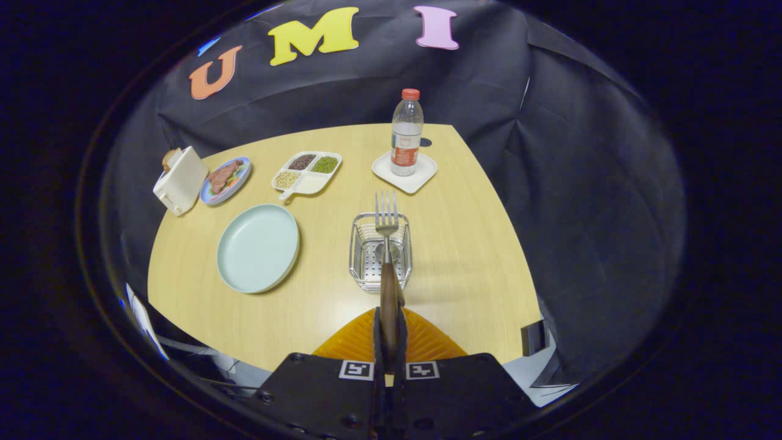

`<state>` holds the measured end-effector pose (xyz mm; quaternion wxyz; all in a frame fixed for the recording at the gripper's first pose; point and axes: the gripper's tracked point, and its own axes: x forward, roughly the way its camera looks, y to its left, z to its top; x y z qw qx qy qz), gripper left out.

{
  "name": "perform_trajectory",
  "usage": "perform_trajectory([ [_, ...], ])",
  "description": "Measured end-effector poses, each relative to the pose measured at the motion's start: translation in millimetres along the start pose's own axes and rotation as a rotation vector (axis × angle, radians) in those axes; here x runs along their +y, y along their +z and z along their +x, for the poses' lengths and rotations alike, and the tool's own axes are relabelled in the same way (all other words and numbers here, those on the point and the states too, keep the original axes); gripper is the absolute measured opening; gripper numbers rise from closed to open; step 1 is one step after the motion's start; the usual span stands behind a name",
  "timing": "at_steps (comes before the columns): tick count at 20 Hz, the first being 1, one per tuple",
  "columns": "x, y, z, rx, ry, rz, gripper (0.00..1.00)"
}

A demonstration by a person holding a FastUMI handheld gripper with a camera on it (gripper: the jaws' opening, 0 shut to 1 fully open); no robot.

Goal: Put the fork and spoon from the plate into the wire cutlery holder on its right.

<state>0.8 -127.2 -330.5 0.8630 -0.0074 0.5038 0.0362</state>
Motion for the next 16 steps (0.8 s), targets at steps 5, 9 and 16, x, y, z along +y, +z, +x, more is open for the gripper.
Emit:
perform_trajectory([
  [5,0.1,13.1,-7.9,-0.069,-0.006,0.009,0.12],
  [9,2.6,20.1,-17.5,-0.118,-0.004,0.002,0.26],
  [16,21.2,38.6,-44.8,-0.213,0.01,0.004,0.55],
])
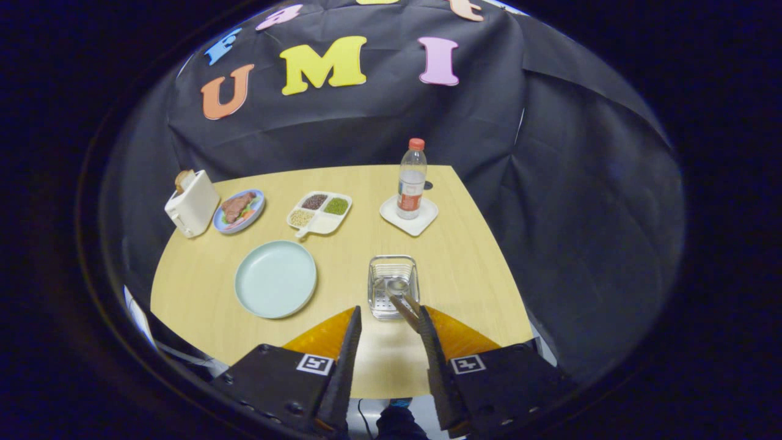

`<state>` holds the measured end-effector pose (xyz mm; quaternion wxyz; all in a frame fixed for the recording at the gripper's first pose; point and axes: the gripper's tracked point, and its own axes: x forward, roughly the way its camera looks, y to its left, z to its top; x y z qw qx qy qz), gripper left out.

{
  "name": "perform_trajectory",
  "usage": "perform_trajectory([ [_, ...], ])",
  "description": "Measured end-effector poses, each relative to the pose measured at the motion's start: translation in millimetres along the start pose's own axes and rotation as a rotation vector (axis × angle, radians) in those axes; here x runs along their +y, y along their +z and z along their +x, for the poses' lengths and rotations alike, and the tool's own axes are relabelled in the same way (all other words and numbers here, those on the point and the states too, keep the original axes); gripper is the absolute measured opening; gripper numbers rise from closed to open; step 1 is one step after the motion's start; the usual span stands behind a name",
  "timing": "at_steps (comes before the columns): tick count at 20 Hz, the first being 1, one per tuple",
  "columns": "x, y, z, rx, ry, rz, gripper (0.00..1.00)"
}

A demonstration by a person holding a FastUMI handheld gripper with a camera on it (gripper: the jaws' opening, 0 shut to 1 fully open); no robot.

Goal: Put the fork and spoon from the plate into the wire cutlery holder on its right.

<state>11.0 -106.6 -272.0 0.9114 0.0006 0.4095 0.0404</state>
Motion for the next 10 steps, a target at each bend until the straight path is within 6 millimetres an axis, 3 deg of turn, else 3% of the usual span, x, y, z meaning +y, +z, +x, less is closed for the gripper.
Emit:
perform_trajectory([
  [5,31.3,29.3,-25.9,-0.087,0.028,0.004,0.7],
  [10,71.4,77.0,-66.9,-0.257,0.03,-0.033,0.9],
])
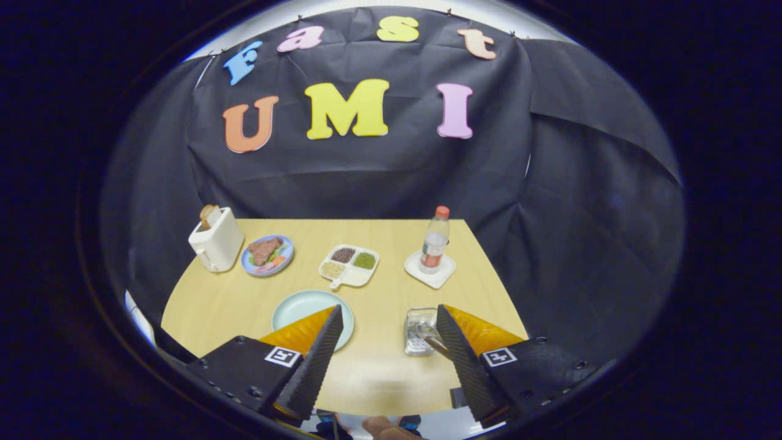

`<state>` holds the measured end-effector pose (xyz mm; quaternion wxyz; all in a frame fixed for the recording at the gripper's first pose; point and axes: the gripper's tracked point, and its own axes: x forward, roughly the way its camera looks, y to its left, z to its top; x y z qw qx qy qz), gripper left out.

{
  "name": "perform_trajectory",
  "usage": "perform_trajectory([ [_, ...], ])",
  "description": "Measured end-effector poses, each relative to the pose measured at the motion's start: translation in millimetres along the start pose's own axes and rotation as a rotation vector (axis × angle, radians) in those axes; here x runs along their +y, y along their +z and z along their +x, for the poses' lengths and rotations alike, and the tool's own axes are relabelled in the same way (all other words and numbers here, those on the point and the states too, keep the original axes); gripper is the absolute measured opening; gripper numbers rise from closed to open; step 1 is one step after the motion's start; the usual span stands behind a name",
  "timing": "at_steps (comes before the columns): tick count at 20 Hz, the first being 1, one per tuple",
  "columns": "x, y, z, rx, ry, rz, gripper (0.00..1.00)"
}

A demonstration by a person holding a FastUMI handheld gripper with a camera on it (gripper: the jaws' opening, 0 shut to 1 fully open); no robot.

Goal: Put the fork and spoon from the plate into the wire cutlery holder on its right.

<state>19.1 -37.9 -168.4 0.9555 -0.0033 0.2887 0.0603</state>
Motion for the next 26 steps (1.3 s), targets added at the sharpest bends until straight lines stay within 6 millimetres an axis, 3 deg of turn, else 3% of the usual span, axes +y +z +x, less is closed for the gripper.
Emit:
perform_trajectory([
  [2,19.7,23.2,-14.3,-0.065,0.004,-0.013,0.96],
  [8,77.7,81.1,-64.1,-0.2,0.04,-0.032,0.96],
  [14,101.7,131.6,-104.9,-0.345,0.024,-0.005,0.96],
  [16,101.2,144.2,-114.5,-0.384,0.01,-0.008,0.96],
  [20,108.0,156.4,-129.2,-0.449,0.005,-0.026,0.96],
  [26,116.6,159.3,-126.8,-0.456,0.012,-0.055,0.96],
])
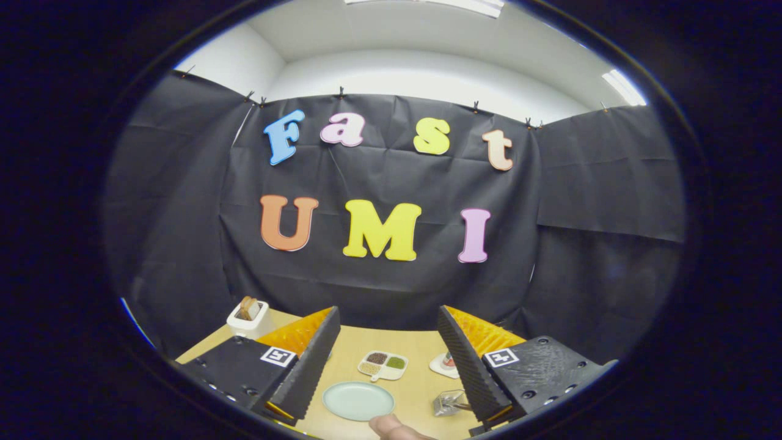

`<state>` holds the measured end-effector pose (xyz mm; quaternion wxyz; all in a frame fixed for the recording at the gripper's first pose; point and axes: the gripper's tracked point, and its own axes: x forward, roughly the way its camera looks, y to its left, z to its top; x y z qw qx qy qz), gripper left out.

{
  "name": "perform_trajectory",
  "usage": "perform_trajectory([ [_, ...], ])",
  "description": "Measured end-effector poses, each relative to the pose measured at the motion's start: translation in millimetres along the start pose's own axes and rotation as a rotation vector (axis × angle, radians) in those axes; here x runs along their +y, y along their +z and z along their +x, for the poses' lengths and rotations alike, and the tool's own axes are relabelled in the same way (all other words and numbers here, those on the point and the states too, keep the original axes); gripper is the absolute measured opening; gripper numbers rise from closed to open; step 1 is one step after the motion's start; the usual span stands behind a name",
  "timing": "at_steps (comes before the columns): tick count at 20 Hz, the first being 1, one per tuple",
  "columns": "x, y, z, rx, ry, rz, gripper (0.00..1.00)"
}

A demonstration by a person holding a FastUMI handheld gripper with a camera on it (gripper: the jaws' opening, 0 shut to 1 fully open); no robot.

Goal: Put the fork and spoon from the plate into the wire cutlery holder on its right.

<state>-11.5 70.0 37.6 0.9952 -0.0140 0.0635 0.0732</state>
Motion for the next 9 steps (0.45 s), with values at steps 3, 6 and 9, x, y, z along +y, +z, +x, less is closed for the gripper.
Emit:
perform_trajectory([
  [3,-2.0,1.8,7.7,0.007,-0.008,0.001,0.96],
  [6,-3.2,0.5,11.7,0.01,-0.007,0.0,0.96],
  [9,-4.8,1.0,16.0,0.011,-0.006,-0.006,0.96],
])
